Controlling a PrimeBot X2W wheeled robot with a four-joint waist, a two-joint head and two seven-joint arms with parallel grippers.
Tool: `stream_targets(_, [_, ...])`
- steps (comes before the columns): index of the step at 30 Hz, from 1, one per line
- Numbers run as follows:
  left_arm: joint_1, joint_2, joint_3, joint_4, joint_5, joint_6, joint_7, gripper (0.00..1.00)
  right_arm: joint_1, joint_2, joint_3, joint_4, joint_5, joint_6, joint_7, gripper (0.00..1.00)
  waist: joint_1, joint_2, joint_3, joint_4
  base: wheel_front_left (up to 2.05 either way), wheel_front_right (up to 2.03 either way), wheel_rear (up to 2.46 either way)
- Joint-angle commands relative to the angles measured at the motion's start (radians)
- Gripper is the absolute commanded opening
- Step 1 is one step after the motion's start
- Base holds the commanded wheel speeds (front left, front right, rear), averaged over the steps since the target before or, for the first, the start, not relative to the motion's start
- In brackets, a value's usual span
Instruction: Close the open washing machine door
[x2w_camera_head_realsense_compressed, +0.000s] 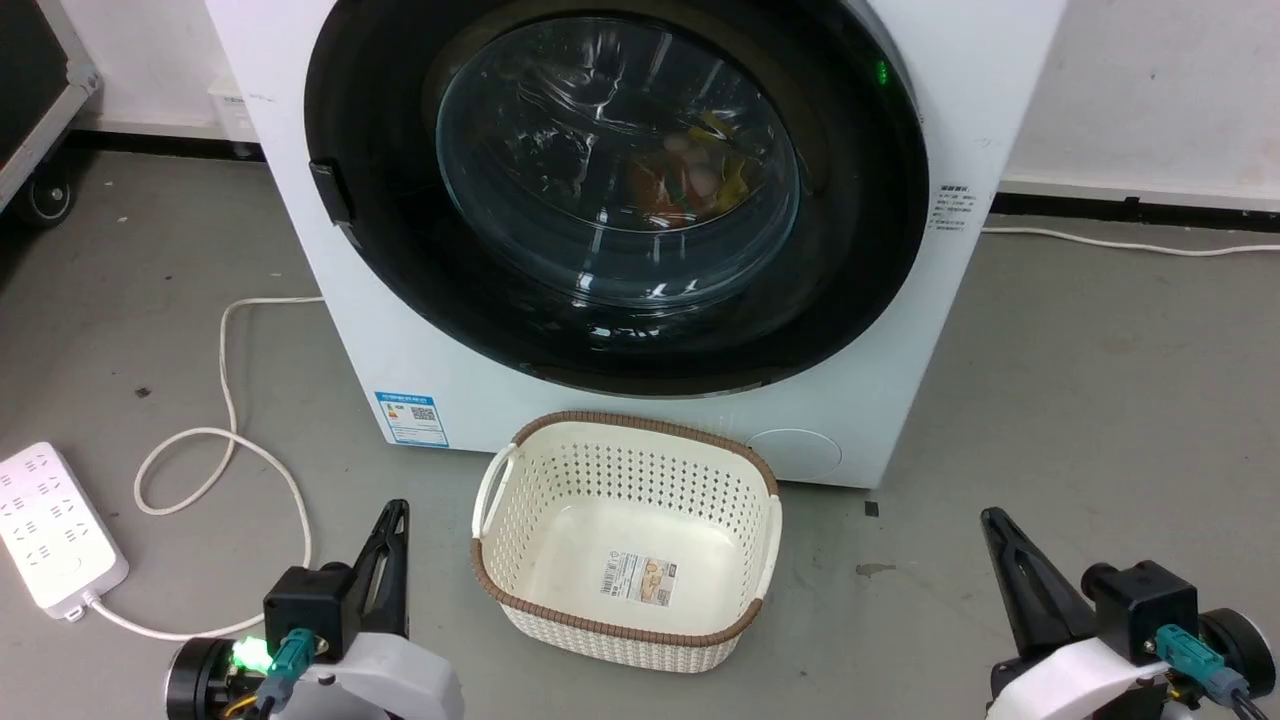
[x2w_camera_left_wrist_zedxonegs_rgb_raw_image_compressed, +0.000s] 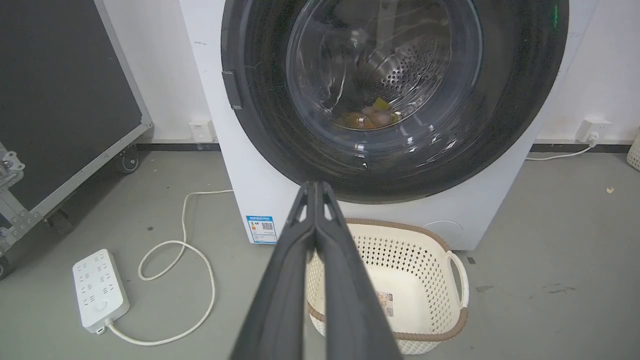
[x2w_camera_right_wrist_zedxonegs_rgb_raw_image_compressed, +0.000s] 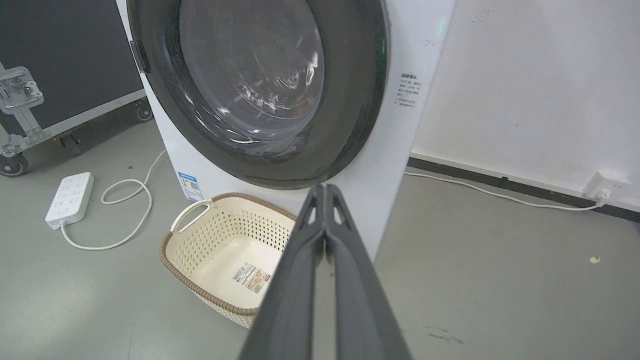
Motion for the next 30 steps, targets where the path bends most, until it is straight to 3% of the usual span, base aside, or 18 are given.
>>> stream_targets(1, [-0.004,-0.002,0.004,-0.006,0.011,0.006,0.005,0.0,-0.015,0.005,0.003,-0.008,-0.006,-0.001,0.004,0.0,0.0001,0.0,0.0,0.0,0.0,0.0,0.0])
stream_targets(30, [-0.005,-0.009,0.019,-0.023,0.026,0.015,0.039,0.0,-0.026,0.006,0.013,-0.014,-0.008,-0.001,0.037,0.0,0.0001,0.0,0.001,-0.006,0.0,0.0,0.0])
